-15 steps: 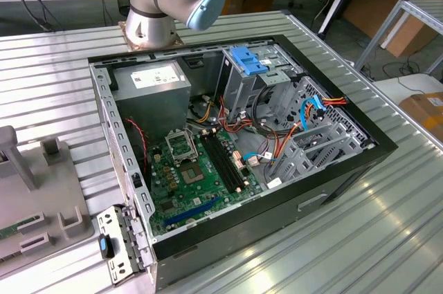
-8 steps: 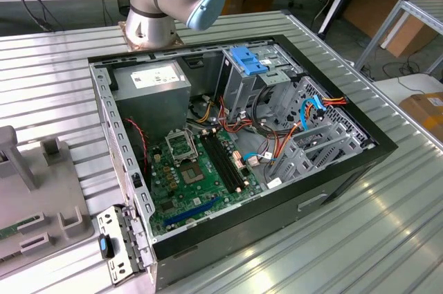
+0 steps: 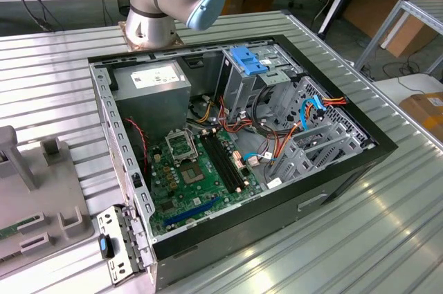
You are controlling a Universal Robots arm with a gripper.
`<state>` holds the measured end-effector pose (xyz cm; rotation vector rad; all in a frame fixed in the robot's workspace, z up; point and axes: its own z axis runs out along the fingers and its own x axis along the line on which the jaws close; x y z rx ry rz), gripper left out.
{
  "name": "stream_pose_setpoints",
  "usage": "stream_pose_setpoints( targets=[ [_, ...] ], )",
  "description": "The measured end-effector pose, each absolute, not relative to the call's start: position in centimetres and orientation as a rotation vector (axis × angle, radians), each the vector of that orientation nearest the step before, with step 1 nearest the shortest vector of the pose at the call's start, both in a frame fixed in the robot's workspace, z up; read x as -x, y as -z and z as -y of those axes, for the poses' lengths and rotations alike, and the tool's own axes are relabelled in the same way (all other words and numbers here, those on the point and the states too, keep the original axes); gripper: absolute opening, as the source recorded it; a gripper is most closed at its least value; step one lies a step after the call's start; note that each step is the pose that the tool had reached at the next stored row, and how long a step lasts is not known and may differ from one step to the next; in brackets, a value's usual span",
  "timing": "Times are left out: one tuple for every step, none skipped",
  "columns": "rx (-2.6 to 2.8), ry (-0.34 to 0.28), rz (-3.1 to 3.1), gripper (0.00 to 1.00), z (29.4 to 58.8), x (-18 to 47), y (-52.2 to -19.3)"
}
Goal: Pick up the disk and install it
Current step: 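Pick up the disk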
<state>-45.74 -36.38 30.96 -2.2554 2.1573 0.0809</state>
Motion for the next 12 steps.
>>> stream_pose_setpoints(
  targets=[
    [2.255, -0.081, -2.157, 0.60, 36.33, 45.74, -30.95],
    [2.255, -0.081, -2.157, 0.60, 36.32, 45.75, -30.95],
    [2.255, -0.081, -2.157, 0.60, 36.32, 45.75, -30.95],
    [2.255, -0.081, -2.157, 0.60, 36.31, 45.75, -30.95],
    [2.255, -0.081, -2.157, 0.60, 36.30, 45.74, -30.95],
    [2.255, -0.081, -2.157, 0.60, 36.30, 45.74, -30.95],
    [2.255, -0.081, -2.157, 0.60, 36.30, 45.74, -30.95],
    [2.255, -0.081, -2.157, 0.60, 36.30, 45.74, -30.95],
    [2.255, -0.081, -2.157, 0.60, 36.30, 45.74, -30.95],
    [2.255, -0.081, -2.157, 0.60, 36.30, 45.74, -30.95],
    [2.255, -0.081, -2.157, 0.58, 36.30, 45.74, -30.95],
    [2.255, -0.081, -2.157, 0.58, 36.30, 45.74, -30.95]
  ],
)
